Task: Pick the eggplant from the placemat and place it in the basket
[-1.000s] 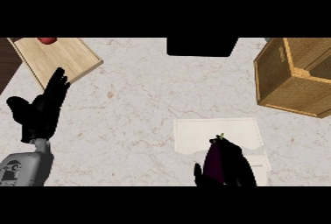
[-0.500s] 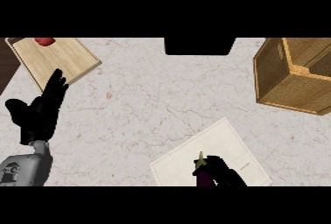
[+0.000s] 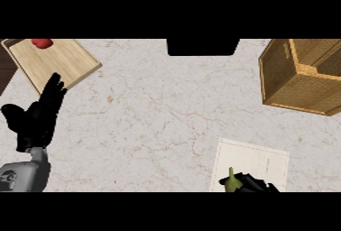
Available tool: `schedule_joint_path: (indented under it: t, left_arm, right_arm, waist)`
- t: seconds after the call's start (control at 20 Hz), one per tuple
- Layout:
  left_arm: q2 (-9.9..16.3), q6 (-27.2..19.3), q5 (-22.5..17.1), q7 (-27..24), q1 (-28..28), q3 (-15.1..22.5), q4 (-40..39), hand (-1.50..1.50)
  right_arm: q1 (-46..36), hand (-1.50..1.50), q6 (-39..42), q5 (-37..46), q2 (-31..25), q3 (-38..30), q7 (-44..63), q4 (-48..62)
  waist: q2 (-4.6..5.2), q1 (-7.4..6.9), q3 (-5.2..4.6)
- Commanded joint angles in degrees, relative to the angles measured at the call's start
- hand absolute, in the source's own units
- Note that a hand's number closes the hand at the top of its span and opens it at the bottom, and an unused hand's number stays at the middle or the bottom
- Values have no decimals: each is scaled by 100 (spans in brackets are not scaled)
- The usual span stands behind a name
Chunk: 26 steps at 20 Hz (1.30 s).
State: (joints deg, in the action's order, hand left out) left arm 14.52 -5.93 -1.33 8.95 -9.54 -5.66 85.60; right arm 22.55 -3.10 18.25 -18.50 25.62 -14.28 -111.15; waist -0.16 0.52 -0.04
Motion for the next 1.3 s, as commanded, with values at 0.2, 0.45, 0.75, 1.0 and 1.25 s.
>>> schedule_joint_path:
  t: [0.2, 0.45, 0.75, 1.0, 1.25]
  left_arm:
    - [-11, 13, -5, 240, -195, -62, 135, 0]
    - [99, 234, -68, 194, 96, -77, 289, 0]
    - [-48, 196, 39, 130, -112, -30, 34, 0]
    - [-164, -36, 210, 161, -418, -44, -191, 0]
    - [-197, 27, 233, -63, -28, -29, -27, 0]
  right_arm:
    - [-77, 150, 353, -588, -385, -1013, 1573, -1916]
    - [-1338, 150, 159, -1227, 57, -1621, 3287, -2247]
    - [-3104, 150, -33, -939, 159, -2032, 4399, -1456]
    - [-4247, 150, 105, -875, -36, -2500, 4827, -623]
    - [-5293, 150, 309, -444, -383, -2616, 4611, 780]
  waist:
    - [12, -25, 2]
    - [18, -112, -2]
    - [21, -103, 1]
    - [22, -82, 2]
    - [29, -149, 1]
